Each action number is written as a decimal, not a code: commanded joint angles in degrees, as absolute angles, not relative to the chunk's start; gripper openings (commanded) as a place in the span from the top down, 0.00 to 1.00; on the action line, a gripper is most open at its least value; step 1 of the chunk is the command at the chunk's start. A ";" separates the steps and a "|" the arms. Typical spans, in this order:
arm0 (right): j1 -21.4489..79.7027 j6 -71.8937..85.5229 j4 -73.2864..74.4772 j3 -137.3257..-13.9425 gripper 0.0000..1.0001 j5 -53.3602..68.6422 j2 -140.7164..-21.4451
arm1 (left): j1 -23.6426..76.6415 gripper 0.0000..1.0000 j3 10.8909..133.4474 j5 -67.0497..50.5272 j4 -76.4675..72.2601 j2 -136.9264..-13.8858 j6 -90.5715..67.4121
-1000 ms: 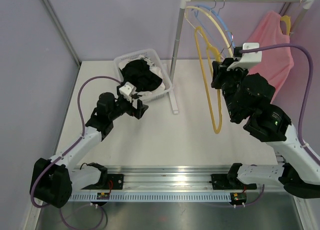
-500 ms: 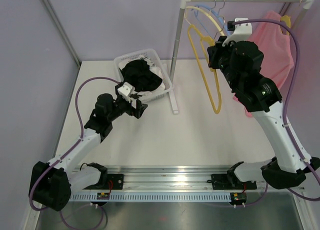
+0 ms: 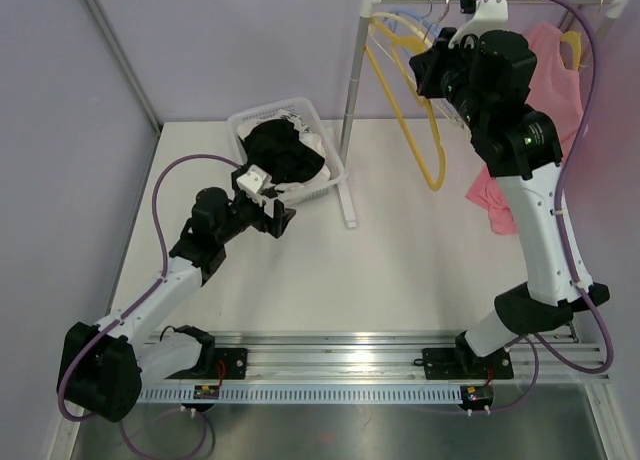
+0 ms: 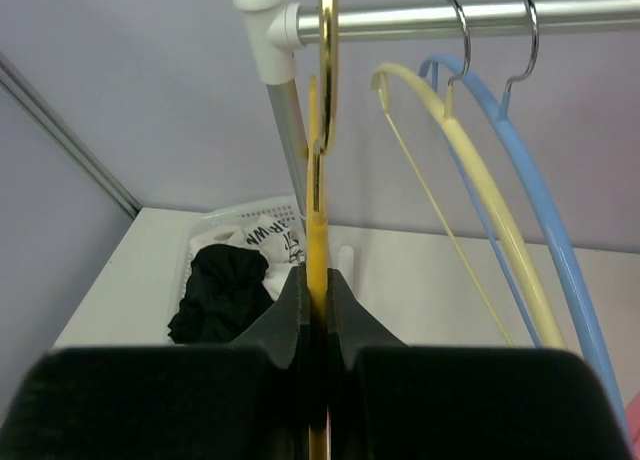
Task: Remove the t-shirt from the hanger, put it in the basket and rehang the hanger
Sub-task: Hang the hanger back to the clothesline with the right arm
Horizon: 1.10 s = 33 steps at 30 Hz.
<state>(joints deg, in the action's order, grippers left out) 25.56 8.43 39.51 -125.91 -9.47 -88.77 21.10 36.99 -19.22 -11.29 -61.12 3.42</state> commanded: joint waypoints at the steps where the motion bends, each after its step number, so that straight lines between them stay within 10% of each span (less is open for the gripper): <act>1: 23.82 9.05 40.60 -133.23 1.00 -5.10 -92.36 | 21.45 0.01 38.94 -18.02 -13.01 -61.26 5.01; 33: 18.55 9.05 30.76 -145.72 1.00 -1.05 -110.21 | 22.24 0.01 40.25 -15.21 -12.48 -64.25 6.24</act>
<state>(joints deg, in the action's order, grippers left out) 19.31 9.04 36.36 -144.68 -1.85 -109.34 21.85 37.58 -16.51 -9.93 -64.01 5.21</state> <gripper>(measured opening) 0.047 0.985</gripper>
